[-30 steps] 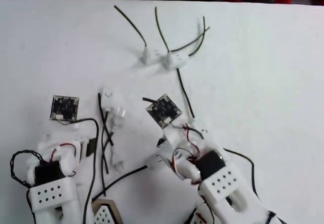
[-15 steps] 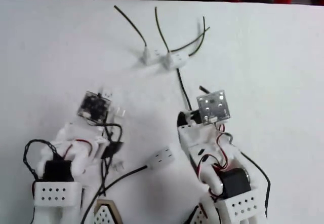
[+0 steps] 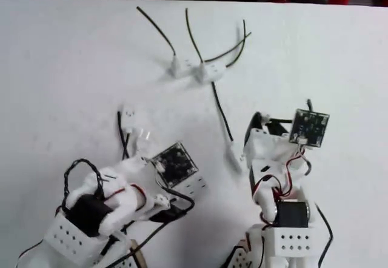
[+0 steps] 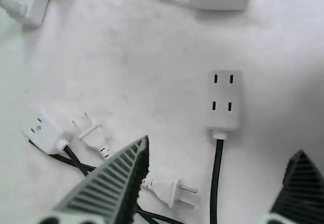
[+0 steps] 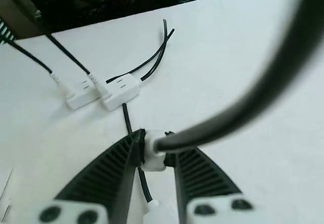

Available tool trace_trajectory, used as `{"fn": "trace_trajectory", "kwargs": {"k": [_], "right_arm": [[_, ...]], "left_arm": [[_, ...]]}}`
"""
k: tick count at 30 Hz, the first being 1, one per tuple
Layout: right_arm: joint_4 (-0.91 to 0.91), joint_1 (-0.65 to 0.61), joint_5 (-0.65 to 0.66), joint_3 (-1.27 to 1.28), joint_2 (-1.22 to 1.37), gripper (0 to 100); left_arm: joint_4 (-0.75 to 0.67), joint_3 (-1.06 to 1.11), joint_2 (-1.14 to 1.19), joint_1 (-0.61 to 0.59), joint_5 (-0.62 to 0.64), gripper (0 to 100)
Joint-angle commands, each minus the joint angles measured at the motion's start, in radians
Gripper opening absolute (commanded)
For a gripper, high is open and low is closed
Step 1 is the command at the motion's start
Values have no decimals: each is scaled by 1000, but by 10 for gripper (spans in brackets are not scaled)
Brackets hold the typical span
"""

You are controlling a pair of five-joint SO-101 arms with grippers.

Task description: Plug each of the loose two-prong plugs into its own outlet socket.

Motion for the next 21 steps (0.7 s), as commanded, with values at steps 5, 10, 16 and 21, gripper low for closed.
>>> {"fn": "trace_trajectory", "kwargs": {"k": [5,10,16,21], "right_arm": [[-31,21,-26,-9,-13,17],[-31,21,-25,-9,-13,17],[-28,51,-28,-9,-19,17],[-28,58,-28,-9,-21,17]], "left_arm": [[-235,-147,501,36,109,404],[-245,-322,828,67,124,404],[-247,-465,1178,90,115,403],[-288,-592,1377,44,115,290]]}}
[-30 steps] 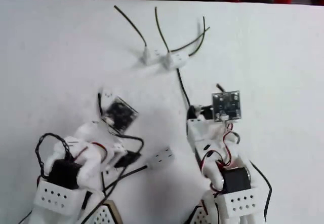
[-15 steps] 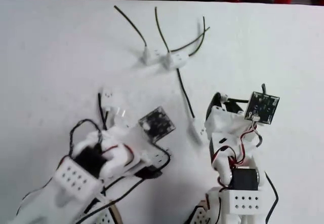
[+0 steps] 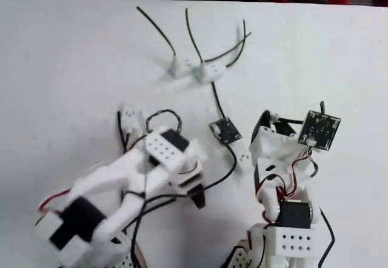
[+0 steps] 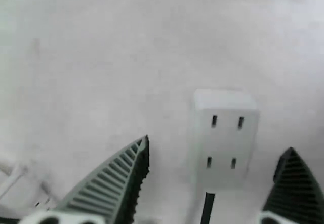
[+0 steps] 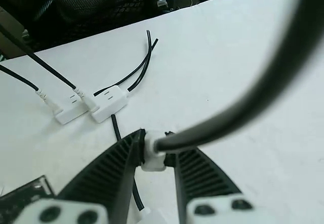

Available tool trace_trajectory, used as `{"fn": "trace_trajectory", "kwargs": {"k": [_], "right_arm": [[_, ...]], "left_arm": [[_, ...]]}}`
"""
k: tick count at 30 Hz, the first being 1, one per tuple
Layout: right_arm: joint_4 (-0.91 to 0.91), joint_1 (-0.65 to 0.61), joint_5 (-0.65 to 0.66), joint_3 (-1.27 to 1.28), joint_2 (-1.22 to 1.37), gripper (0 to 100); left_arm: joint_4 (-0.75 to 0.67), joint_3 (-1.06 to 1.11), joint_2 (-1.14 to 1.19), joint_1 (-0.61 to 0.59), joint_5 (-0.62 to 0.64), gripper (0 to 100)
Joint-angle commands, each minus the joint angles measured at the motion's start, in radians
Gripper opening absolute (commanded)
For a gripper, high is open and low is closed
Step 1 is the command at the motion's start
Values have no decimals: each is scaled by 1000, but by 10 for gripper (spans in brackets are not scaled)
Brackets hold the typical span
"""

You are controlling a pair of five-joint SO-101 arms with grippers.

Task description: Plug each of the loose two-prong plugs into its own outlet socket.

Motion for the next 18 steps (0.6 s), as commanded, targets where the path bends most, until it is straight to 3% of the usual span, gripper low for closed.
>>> {"fn": "trace_trajectory", "kwargs": {"k": [1,5,11,15,18], "right_arm": [[-21,8,-8,-9,-18,17],[-21,8,-8,-9,-18,17],[-18,4,-8,-9,-18,17],[-18,4,-3,-9,-18,17],[-18,4,0,-9,-13,18]], "left_arm": [[-38,-157,150,-47,-2,259],[-44,-245,214,-113,-52,168],[-37,-351,245,-239,-222,163],[57,-417,243,-255,-328,232],[150,-496,243,-263,-287,276]]}}
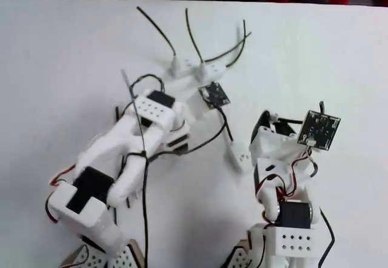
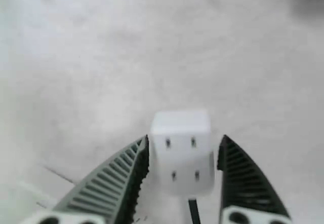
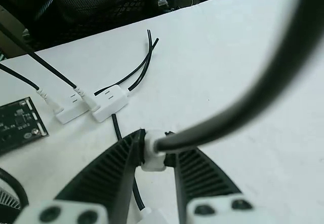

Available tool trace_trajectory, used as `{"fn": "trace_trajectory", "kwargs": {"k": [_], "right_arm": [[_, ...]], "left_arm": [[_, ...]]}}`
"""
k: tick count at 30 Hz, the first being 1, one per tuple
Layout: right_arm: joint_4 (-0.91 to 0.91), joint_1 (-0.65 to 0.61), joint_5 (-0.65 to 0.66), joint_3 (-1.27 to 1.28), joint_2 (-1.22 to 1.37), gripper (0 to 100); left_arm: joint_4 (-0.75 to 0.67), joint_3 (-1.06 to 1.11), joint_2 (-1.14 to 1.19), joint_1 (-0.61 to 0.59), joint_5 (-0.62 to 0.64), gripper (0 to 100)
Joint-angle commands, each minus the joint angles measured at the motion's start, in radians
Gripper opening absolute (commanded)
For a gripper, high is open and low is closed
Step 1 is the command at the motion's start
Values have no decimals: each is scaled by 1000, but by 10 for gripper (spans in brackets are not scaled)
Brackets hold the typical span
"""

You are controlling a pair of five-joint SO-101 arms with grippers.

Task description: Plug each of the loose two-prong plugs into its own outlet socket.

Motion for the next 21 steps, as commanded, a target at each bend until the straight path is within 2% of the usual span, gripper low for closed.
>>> {"fn": "trace_trajectory", "kwargs": {"k": [1,8,14,17,21], "right_arm": [[-18,5,0,-9,-10,18],[-16,4,0,-8,-10,18],[-16,-8,18,-8,-10,18],[-18,-64,101,-8,-10,18],[-16,-136,117,-35,-8,18]], "left_arm": [[129,-155,-8,-25,29,274],[282,-347,-38,-68,58,266],[293,-407,-275,-140,163,175],[308,-388,-400,-147,232,134],[292,-311,-544,-142,285,24]]}}
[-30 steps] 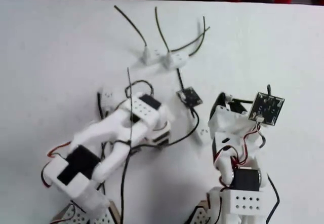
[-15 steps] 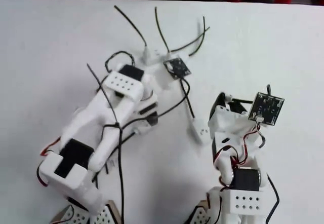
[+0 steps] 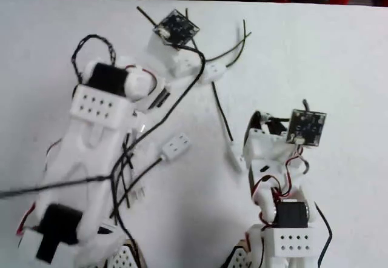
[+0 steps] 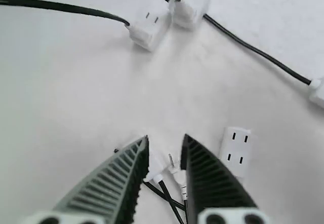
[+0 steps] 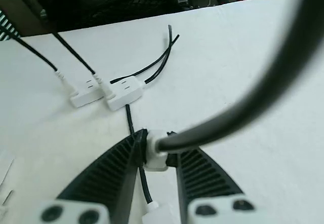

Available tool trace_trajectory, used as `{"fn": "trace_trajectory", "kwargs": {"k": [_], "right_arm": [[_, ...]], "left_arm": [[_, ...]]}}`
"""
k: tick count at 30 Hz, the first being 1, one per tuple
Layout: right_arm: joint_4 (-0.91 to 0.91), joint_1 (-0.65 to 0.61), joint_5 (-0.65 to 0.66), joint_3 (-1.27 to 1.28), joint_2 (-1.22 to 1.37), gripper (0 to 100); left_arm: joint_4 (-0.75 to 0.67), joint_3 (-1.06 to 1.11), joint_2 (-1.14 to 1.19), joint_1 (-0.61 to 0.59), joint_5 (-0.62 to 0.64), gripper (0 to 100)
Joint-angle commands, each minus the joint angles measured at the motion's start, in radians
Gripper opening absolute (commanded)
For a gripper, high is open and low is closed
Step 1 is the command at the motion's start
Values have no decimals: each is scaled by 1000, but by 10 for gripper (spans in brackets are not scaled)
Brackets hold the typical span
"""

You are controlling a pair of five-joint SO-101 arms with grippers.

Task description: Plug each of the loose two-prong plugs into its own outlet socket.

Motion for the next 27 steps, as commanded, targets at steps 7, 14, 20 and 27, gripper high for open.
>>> {"fn": "trace_trajectory", "kwargs": {"k": [7,14,20,27], "right_arm": [[-4,-171,43,-115,-7,18],[70,-372,144,-219,24,18],[70,-452,164,-322,328,18],[-35,-492,157,-402,659,18]], "left_arm": [[-135,207,-398,-4,227,24],[-152,342,-607,-8,264,26],[-224,509,-788,-59,261,27],[-374,743,-961,-344,365,27]]}}
